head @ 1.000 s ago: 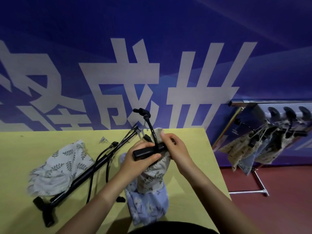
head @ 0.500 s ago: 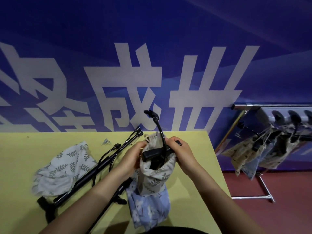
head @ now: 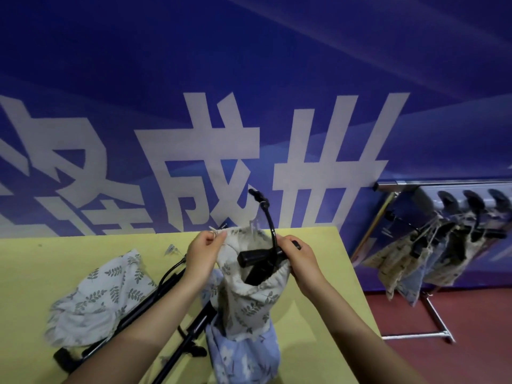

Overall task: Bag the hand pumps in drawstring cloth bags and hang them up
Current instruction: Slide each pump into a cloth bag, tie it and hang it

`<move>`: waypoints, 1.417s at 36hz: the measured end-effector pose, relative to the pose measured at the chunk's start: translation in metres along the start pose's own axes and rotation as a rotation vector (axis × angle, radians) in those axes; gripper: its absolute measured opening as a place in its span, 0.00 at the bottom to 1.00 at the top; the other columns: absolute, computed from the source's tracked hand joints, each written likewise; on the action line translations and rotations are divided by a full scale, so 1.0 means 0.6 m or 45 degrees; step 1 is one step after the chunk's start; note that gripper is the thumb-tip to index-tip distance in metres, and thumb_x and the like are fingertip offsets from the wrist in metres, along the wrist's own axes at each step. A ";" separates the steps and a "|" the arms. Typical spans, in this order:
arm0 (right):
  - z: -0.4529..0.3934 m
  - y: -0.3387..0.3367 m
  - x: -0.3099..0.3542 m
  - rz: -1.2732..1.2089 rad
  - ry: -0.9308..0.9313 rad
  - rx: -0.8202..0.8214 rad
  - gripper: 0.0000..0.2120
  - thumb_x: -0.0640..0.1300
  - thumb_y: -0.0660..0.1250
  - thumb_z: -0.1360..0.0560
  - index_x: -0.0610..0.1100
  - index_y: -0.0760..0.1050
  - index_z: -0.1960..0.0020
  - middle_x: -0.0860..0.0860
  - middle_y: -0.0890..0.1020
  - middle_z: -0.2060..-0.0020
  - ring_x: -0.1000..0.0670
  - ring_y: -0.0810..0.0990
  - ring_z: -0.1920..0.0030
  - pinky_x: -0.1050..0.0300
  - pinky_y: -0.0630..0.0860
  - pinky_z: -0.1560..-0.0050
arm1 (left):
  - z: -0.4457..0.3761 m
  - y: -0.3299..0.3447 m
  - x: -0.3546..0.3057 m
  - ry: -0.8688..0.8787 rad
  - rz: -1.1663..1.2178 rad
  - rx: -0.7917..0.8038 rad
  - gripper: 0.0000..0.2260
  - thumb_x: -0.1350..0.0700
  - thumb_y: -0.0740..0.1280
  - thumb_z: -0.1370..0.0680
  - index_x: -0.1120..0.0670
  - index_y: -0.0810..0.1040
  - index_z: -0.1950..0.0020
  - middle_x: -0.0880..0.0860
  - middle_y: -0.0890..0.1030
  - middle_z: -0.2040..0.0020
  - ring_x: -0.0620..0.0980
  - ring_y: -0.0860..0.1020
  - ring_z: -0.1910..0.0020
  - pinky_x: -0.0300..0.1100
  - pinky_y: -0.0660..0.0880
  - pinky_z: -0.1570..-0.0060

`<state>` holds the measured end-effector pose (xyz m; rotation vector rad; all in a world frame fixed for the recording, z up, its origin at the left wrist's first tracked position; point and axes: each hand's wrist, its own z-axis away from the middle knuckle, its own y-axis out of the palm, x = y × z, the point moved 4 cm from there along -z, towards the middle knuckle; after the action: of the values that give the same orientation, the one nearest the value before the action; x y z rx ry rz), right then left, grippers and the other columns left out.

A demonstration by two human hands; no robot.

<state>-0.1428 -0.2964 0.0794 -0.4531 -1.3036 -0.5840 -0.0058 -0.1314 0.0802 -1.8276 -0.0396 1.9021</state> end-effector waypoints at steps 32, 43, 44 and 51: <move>-0.023 0.109 0.040 0.139 -0.127 0.115 0.13 0.53 0.67 0.23 0.44 0.77 0.59 0.55 0.75 0.72 0.60 0.73 0.74 0.67 0.66 0.72 | 0.036 -0.100 -0.080 0.400 -0.249 0.354 0.28 0.44 0.68 0.25 0.31 0.60 0.29 0.37 0.78 0.43 0.35 0.76 0.46 0.39 0.75 0.46; -0.018 0.101 0.017 0.051 -0.047 0.468 0.21 0.27 0.65 0.27 0.43 0.75 0.37 0.54 0.80 0.67 0.59 0.77 0.71 0.67 0.70 0.70 | 0.011 -0.071 -0.059 0.284 -0.199 0.370 0.25 0.50 0.68 0.22 0.48 0.66 0.26 0.48 0.74 0.31 0.46 0.70 0.31 0.40 0.68 0.36; -0.020 0.096 0.014 0.070 -0.026 0.438 0.21 0.29 0.67 0.27 0.43 0.74 0.36 0.53 0.79 0.68 0.57 0.76 0.71 0.65 0.70 0.69 | 0.008 -0.071 -0.058 0.280 -0.203 0.344 0.25 0.49 0.67 0.22 0.49 0.66 0.26 0.47 0.73 0.31 0.46 0.70 0.31 0.40 0.68 0.37; -0.025 0.039 -0.004 0.514 -0.070 0.135 0.07 0.34 0.68 0.28 0.32 0.75 0.64 0.45 0.73 0.70 0.48 0.72 0.66 0.54 0.69 0.62 | -0.013 -0.069 -0.055 0.252 -0.167 0.295 0.21 0.49 0.66 0.21 0.49 0.70 0.29 0.43 0.74 0.38 0.44 0.73 0.37 0.40 0.70 0.45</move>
<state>-0.1170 -0.2874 0.0740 -0.6275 -1.2440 -0.1655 0.0144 -0.1094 0.1247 -1.7983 0.1203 1.5600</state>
